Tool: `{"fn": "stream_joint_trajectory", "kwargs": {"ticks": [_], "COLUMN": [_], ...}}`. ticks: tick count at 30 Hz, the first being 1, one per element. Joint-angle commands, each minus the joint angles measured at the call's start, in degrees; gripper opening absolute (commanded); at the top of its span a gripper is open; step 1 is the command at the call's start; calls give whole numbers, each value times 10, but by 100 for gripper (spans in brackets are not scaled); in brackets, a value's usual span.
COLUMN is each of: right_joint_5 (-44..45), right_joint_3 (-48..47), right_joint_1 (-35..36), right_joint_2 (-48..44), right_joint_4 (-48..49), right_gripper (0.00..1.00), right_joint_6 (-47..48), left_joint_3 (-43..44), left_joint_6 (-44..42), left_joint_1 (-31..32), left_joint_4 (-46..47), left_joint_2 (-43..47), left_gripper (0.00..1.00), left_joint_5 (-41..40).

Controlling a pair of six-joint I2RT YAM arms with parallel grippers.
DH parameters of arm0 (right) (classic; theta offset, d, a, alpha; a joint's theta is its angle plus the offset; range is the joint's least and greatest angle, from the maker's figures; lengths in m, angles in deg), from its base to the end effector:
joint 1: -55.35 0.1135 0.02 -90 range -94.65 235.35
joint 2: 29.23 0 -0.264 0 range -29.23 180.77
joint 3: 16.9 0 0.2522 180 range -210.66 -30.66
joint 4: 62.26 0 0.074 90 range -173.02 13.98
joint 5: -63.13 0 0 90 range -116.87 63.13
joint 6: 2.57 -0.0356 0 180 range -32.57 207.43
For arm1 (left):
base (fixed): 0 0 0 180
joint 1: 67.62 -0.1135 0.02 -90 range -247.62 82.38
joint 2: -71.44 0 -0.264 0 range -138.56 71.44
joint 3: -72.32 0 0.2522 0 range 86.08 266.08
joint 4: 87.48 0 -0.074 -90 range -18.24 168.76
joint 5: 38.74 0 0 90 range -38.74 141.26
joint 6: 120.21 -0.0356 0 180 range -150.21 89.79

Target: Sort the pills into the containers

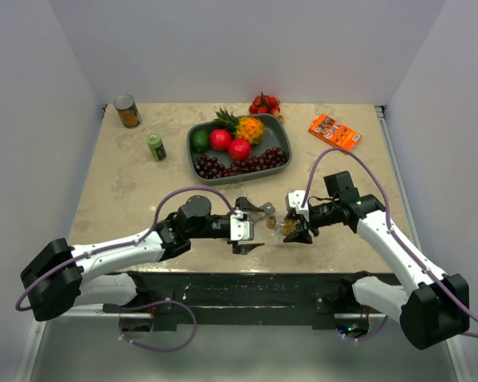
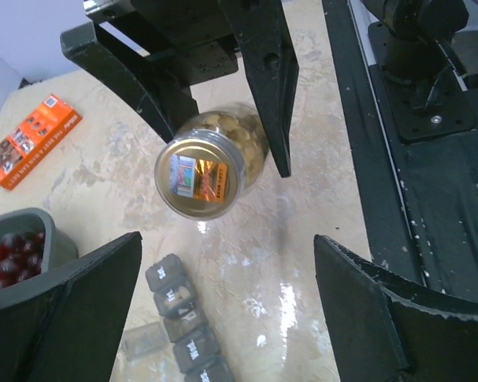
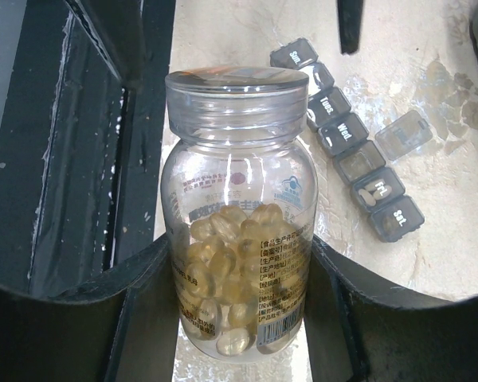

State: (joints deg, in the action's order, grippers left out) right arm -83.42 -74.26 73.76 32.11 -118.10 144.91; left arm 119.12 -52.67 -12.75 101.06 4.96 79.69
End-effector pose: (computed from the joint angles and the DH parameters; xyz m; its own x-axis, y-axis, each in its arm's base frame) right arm 0.1728 0.0888 0.2467 0.0414 -0.4761 -0.8784 -0.9991 -0.0203 -0.0361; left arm 0.1331 -0.2187 0.2503 0.2747 0.1934 -0.9419 0.9555 0.0542 0.2898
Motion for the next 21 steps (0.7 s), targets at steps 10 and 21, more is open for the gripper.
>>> {"fn": "stream_joint_trajectory", "kwargs": {"ticks": [10, 21], "right_joint_5": [-24, -23], "right_joint_3": [-11, -11], "right_joint_1": [0, -1], "right_joint_2": [-8, -7], "right_joint_4": [0, 0], "right_gripper": [2, 2], "right_joint_6": [12, 12], "left_joint_3": [56, 67], "left_joint_6": [-3, 47], "left_joint_1": [1, 1], "left_joint_4": [110, 114], "left_joint_2": [-59, -84], "left_gripper": [75, 52], "left_joint_5": [51, 65]}}
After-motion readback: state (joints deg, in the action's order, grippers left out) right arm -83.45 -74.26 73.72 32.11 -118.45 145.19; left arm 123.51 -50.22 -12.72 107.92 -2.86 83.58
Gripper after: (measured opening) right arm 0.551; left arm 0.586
